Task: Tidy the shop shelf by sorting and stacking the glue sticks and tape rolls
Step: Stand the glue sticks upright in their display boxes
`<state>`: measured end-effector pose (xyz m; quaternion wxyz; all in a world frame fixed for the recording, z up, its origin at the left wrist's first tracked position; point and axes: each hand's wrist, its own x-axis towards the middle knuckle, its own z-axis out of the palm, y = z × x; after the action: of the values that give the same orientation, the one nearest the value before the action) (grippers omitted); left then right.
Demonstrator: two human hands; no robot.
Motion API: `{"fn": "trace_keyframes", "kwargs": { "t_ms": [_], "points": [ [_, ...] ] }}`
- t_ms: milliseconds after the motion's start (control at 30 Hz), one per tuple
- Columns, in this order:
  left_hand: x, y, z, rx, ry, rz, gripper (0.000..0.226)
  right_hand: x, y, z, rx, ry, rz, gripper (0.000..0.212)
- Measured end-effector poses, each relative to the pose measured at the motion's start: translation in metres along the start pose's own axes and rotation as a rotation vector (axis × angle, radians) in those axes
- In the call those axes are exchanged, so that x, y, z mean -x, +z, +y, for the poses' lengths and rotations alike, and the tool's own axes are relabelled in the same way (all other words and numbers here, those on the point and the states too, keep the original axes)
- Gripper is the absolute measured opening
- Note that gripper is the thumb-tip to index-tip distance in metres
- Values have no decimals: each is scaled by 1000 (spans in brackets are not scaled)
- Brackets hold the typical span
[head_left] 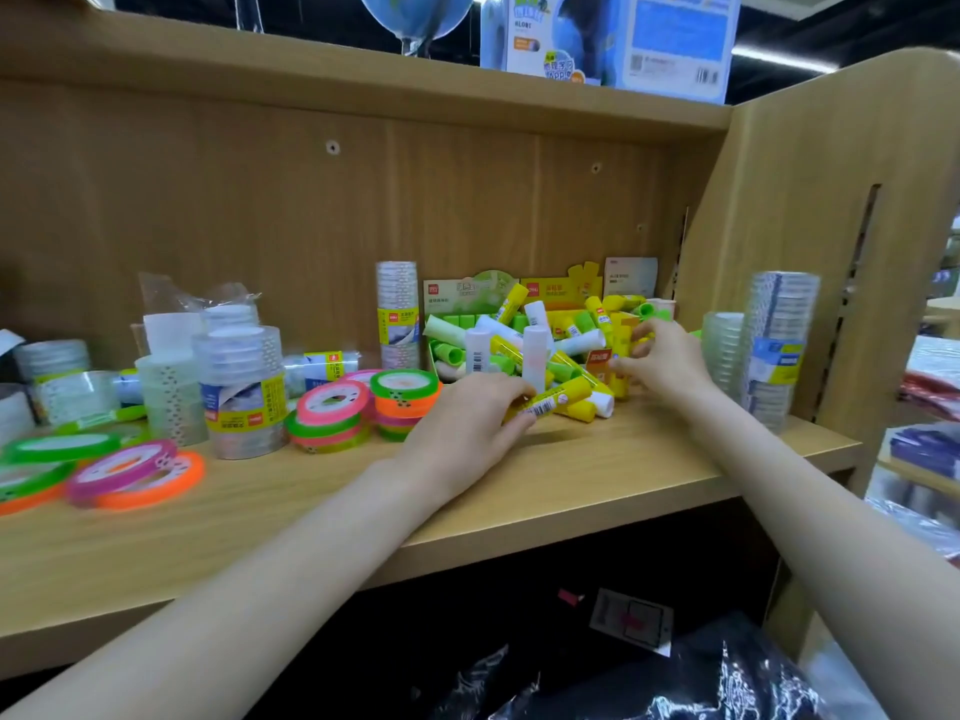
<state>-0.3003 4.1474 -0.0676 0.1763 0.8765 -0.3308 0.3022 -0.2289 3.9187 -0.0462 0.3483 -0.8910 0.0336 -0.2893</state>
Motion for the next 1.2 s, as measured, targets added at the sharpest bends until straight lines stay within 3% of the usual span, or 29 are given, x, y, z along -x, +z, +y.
{"fn": "trace_keyframes", "kwargs": {
  "t_ms": [333,400,467,500,600,667,733,833,933,1000,1200],
  "points": [
    [-1,0,-1,147,-146,71,25,-6,12,0,137,-37,-72,26],
    [-1,0,-1,157,-153,77,25,6,-1,-3,43,-37,55,30],
    [-2,0,0,169,-161,98,25,30,-15,-14,-81,-170,243,19],
    [-3,0,0,180,-160,109,25,44,-19,-21,-206,-230,236,12],
    [-5,4,7,201,-110,101,24,86,-14,-44,-613,-196,-185,9],
    [-4,6,10,207,-72,79,24,94,-8,-45,-646,-147,-279,16],
    [-2,6,8,167,-60,59,27,87,-15,-41,-589,-121,-149,20],
    [0,5,3,32,-57,58,28,57,-35,-31,-135,-107,35,36],
    [0,4,5,-4,-96,114,25,27,-36,-24,205,-83,-16,36],
    [1,4,7,-30,-125,77,26,16,-25,-22,270,-71,-66,31],
    [4,7,4,-190,-233,-46,30,9,5,-5,156,-20,19,25]
  ]
}}
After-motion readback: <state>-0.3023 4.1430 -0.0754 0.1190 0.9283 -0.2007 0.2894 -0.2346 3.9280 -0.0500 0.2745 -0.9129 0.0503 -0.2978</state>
